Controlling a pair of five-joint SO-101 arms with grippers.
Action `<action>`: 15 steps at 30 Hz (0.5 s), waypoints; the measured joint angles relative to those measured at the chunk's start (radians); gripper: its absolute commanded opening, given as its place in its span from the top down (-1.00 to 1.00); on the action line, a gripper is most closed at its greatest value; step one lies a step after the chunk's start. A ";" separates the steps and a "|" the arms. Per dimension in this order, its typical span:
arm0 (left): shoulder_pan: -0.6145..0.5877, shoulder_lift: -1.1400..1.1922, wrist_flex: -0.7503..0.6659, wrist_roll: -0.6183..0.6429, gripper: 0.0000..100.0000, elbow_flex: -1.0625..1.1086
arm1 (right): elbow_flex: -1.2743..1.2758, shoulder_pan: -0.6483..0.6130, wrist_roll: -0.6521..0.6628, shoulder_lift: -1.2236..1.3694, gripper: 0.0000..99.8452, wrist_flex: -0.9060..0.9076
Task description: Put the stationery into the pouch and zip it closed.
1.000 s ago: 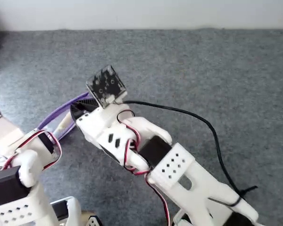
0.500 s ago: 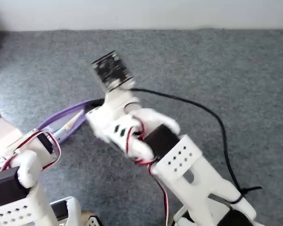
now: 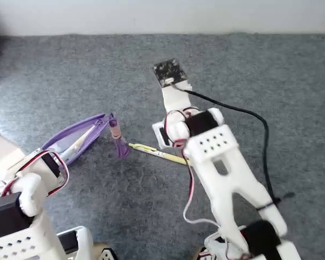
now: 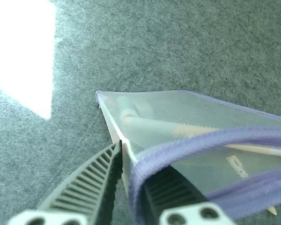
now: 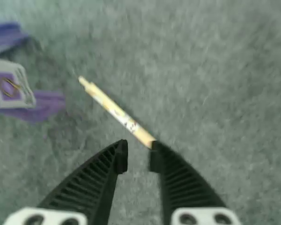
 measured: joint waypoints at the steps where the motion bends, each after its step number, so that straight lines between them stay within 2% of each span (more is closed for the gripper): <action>1: 0.000 0.000 0.000 0.000 0.97 0.000 | 0.000 -0.005 0.008 0.031 0.40 0.003; 7: 0.000 0.000 0.000 0.000 0.97 0.000 | 0.000 -0.077 0.103 0.180 0.38 0.000; 15: 0.000 0.000 0.000 0.000 0.97 0.000 | 0.000 -0.097 0.213 0.361 0.39 -0.147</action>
